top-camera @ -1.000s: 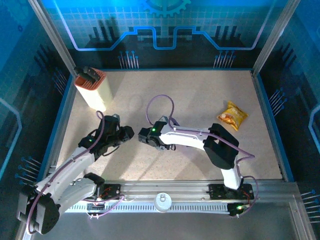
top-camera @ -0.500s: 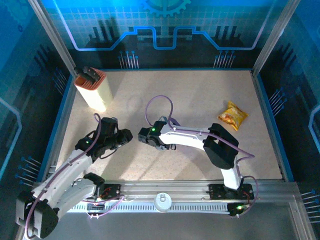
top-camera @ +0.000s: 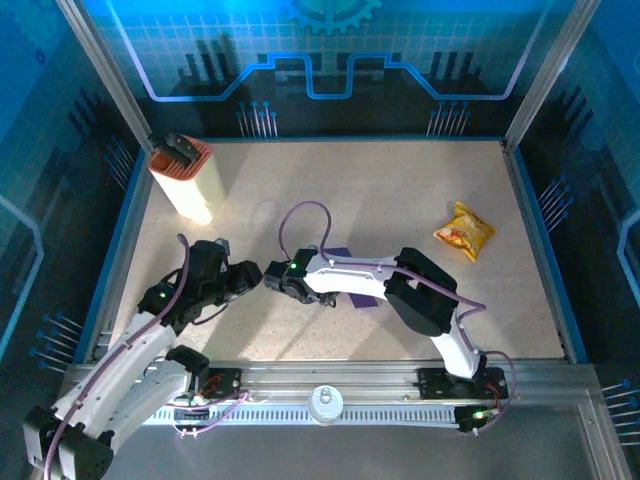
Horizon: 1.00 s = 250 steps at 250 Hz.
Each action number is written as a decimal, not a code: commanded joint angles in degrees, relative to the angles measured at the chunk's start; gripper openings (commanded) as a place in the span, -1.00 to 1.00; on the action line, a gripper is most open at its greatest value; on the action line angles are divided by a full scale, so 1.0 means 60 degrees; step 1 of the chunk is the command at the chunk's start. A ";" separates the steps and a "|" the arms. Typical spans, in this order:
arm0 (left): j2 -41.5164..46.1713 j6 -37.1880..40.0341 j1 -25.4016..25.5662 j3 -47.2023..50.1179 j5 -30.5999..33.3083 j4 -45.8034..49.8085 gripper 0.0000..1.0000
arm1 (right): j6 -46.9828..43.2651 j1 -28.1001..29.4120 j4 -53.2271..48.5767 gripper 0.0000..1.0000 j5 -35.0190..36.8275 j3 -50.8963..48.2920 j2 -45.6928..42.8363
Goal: Fold a paper plane with a square sheet of paper (pick it up from the middle)
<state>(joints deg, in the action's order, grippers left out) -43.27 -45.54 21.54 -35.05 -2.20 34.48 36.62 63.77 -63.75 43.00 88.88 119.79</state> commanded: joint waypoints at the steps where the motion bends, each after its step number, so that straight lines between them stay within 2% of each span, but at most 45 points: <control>1: -0.0039 0.0496 -0.0103 -0.0316 -0.0234 0.0339 0.02 | 0.0840 0.0135 0.0817 -0.73 -0.1748 0.0362 0.0026; 27: -0.0088 0.0539 -0.0105 -0.0148 -0.0374 0.0105 0.09 | 0.0704 -0.0085 0.2763 -0.62 -0.3710 -0.0381 -0.0604; 49: -0.0247 0.0557 -0.0111 -0.0037 -0.0407 0.0061 0.09 | 0.0833 -0.0529 0.4838 -0.34 -0.5765 -0.1528 -0.1454; 69: -0.0340 0.0617 -0.0135 0.0023 -0.0642 0.0017 0.10 | 0.0999 -0.0962 0.6714 -0.10 -0.7095 -0.2786 -0.2493; 94: -0.0506 0.0525 -0.0139 0.0324 -0.1348 -0.0618 0.10 | 0.1343 -0.1725 0.8441 -0.05 -0.8134 -0.4418 -0.3766; 112: -0.0753 0.0280 -0.0139 0.0540 -0.2007 -0.1251 0.08 | 0.1601 -0.2469 0.9318 -0.11 -0.8695 -0.5636 -0.4473; 138: -0.1172 0.0012 -0.0121 0.0652 -0.2542 -0.1985 0.05 | 0.1813 -0.3612 1.0401 -0.39 -0.9706 -0.7163 -0.5035; 164: -0.1536 -0.0268 -0.0102 0.0721 -0.2684 -0.2558 0.03 | 0.1767 -0.4401 1.1105 -0.59 -1.0837 -0.7875 -0.5043; 207: -0.2117 -0.0647 -0.0056 0.0714 -0.2973 -0.3314 0.02 | 0.1382 -0.4563 1.0746 -0.66 -1.1203 -0.7543 -0.4414; 250: -0.2327 -0.0763 -0.0013 0.0692 -0.2974 -0.3500 0.01 | 0.1836 -0.4568 1.0958 -0.68 -1.1146 -0.7534 -0.3743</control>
<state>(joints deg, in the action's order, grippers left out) -56.84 -48.36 21.19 -31.40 -18.09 16.29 46.19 36.40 0.14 -21.63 42.76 94.59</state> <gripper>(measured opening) 0.506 0.161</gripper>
